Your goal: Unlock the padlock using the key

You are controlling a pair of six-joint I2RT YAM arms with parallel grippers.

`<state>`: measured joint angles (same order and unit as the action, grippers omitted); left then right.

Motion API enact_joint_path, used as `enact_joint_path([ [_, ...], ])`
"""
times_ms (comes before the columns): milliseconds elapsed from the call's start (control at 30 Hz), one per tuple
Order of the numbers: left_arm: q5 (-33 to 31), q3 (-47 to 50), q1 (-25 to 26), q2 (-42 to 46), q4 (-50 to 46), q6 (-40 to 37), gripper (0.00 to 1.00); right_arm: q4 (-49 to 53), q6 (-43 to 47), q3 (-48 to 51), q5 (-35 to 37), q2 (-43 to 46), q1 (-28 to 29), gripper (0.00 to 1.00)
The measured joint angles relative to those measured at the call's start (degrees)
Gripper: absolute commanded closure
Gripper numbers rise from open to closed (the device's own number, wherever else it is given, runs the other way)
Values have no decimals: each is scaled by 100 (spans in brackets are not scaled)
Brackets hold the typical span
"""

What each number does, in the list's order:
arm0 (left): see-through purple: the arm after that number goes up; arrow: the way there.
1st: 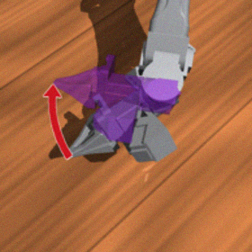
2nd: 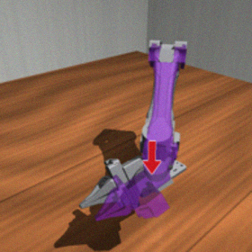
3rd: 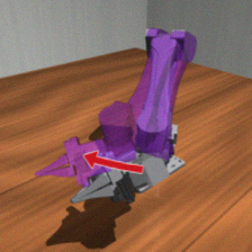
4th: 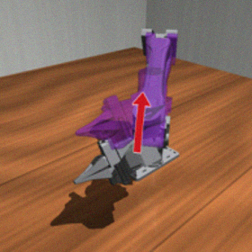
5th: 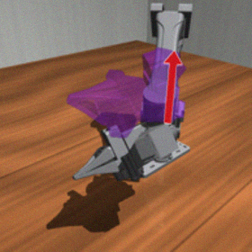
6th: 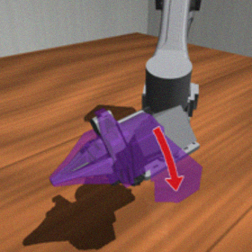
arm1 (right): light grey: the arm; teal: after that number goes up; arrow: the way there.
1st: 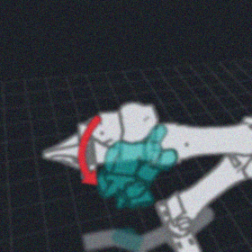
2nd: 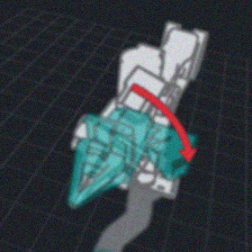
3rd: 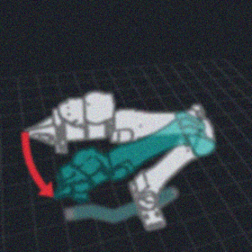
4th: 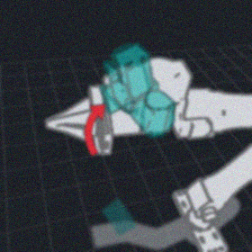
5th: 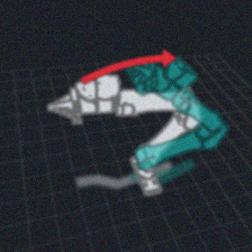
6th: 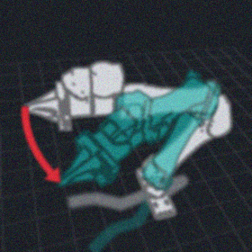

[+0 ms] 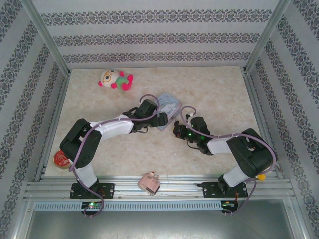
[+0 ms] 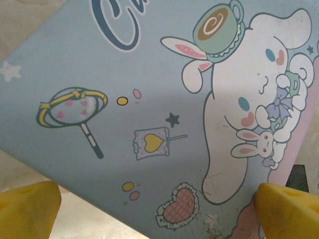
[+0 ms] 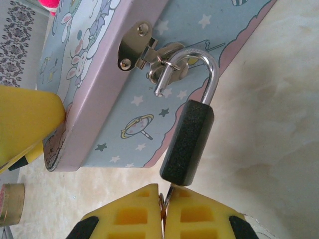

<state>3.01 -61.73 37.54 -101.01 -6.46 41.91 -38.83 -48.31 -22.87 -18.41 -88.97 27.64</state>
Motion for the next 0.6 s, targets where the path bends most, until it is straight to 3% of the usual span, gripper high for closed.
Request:
enact_joint_path([
  [600, 46, 28, -7, 0, 52, 61, 1, 7, 0, 2, 103, 87, 0, 100],
])
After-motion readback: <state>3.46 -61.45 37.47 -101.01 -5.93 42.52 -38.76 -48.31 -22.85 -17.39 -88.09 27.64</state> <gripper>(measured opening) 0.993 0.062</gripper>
